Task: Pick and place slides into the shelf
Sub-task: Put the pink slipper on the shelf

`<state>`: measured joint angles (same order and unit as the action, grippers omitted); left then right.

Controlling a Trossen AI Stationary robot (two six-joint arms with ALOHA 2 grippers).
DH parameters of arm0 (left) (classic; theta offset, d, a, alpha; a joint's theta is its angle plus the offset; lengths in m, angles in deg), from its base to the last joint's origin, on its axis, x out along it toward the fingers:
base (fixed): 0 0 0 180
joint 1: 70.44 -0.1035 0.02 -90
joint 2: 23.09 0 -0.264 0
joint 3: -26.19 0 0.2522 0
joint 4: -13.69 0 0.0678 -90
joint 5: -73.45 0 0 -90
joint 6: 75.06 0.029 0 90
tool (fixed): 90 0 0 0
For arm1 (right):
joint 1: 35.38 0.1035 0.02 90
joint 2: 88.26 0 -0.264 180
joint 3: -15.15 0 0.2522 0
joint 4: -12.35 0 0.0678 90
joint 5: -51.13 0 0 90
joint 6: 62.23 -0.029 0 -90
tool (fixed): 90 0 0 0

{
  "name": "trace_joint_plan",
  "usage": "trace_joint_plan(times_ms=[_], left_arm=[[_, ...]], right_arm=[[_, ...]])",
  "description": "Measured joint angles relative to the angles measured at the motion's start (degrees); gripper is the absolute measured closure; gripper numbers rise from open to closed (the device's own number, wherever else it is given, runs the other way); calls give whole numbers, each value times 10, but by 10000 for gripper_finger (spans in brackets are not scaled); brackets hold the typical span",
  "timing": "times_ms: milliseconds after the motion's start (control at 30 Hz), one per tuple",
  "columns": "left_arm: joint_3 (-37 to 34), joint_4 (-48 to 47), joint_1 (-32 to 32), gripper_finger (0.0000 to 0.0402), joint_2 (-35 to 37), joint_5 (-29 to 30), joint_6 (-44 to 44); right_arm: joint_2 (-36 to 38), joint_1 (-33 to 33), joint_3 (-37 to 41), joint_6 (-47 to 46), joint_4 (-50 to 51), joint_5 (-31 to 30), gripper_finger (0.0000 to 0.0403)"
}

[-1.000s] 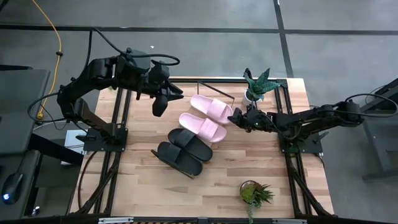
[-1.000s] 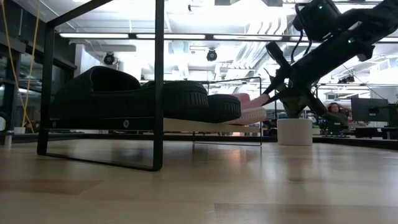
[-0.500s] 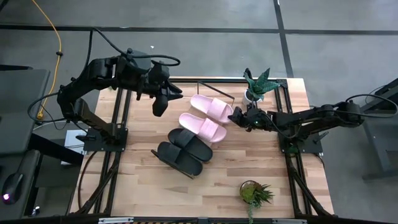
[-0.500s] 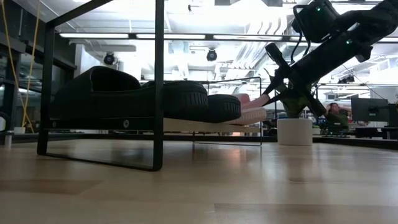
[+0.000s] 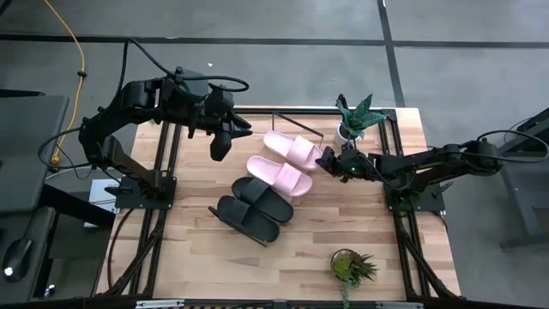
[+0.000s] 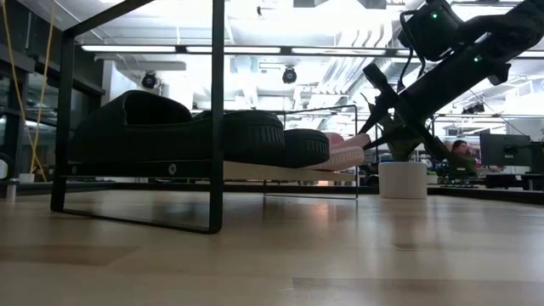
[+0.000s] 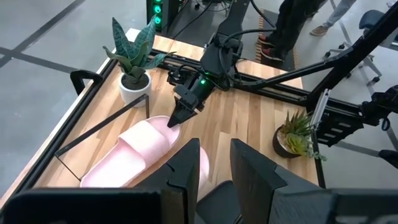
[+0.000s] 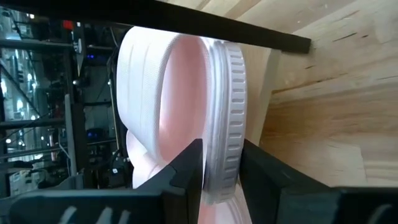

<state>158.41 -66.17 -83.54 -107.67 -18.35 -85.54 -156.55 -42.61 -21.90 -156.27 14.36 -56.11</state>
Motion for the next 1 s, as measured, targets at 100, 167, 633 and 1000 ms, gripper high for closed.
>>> trace_joint_plan(times_ms=[100,167,633,1000], left_arm=[[0,0,0,323,0,5,2],[0,0,0,323,0,11,2],[0,0,0,323,0,14,2],[0,0,0,323,0,14,2]], right_arm=[[0,-7,0,1,2,11,313],[0,-15,0,8,2,16,313],[0,-39,-71,61,155,15,313],[0,-32,-108,77,286,-39,313]])
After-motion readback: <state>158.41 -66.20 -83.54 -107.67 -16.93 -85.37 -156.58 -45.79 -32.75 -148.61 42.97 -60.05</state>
